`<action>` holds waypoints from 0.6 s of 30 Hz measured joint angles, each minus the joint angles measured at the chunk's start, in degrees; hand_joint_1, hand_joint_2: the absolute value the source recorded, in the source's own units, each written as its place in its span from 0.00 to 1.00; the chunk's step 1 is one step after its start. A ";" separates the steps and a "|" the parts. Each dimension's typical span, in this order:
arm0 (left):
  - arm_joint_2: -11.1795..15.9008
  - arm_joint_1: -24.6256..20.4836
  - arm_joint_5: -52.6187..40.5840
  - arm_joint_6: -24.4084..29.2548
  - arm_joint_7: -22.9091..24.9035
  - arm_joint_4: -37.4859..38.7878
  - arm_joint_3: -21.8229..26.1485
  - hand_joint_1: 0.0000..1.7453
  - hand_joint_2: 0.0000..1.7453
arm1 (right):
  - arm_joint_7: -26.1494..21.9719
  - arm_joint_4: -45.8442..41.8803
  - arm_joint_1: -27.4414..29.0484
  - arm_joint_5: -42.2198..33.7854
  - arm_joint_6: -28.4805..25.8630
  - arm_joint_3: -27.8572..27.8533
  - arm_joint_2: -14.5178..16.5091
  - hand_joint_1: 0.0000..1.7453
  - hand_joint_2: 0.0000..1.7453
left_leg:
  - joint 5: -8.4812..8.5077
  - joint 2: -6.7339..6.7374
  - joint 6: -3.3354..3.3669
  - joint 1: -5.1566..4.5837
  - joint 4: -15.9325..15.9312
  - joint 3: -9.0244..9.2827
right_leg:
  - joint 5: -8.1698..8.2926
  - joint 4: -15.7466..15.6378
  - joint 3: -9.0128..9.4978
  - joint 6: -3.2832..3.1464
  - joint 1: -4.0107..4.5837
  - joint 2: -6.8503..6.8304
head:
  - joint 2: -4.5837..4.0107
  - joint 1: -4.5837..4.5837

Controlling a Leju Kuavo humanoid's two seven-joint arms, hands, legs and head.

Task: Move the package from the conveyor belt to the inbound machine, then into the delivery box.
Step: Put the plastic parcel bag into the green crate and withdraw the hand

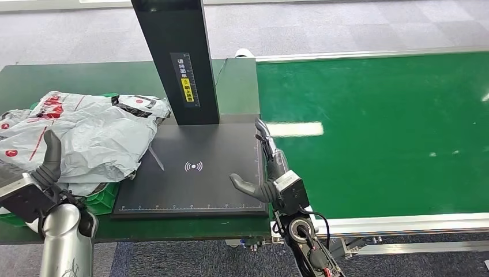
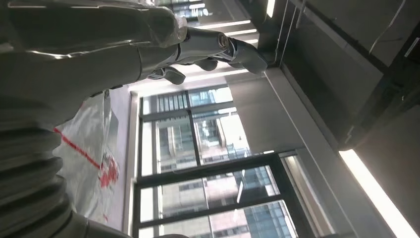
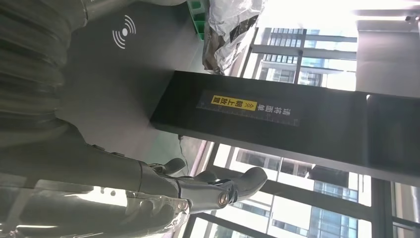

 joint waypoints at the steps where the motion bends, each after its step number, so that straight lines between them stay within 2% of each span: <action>1: 0.20 0.28 1.17 -0.66 0.00 -0.47 -1.59 0.00 1.00 | -0.03 0.11 -0.07 -0.07 -0.15 -0.01 -0.02 0.00 1.00 | 0.00 -0.02 0.00 0.00 0.00 0.00 | 0.00 0.00 0.00 0.00 0.00 -0.01 | 0.00 0.00; 3: 0.74 0.83 2.99 -4.28 0.01 -0.69 -5.45 0.00 1.00 | -0.09 0.24 -0.17 -0.16 -0.42 -0.01 -0.10 0.00 1.00 | 0.00 -0.04 0.00 0.00 0.00 -0.01 | 0.00 -0.01 0.01 0.00 -0.01 -0.03 | 0.00 0.01; 7: 1.19 2.91 6.09 -17.45 0.52 -0.63 -13.93 0.00 1.00 | -0.14 0.32 -0.20 -0.21 -1.06 -0.04 -0.45 0.00 1.00 | -0.03 0.01 0.02 -0.02 0.01 -0.01 | 0.00 -0.02 0.01 0.01 -0.02 -0.02 | 0.00 0.02; 11: 1.19 4.90 9.56 -28.73 1.78 -0.44 -20.04 0.00 1.00 | 0.10 0.35 -0.19 -0.37 -1.27 -0.13 -0.83 0.00 1.00 | -0.05 0.03 0.02 -0.01 0.01 -0.01 | 0.00 -0.03 -0.02 0.01 -0.02 -0.01 | 0.00 -0.01; 18: 0.18 6.38 12.53 -38.72 3.09 1.85 -25.27 0.00 1.00 | 4.67 1.37 -0.03 -5.38 3.03 -1.01 -0.96 0.00 1.00 | -0.05 0.04 0.02 0.00 0.00 -0.02 | 0.00 -0.03 -0.02 0.01 -0.01 -0.01 | 0.00 0.01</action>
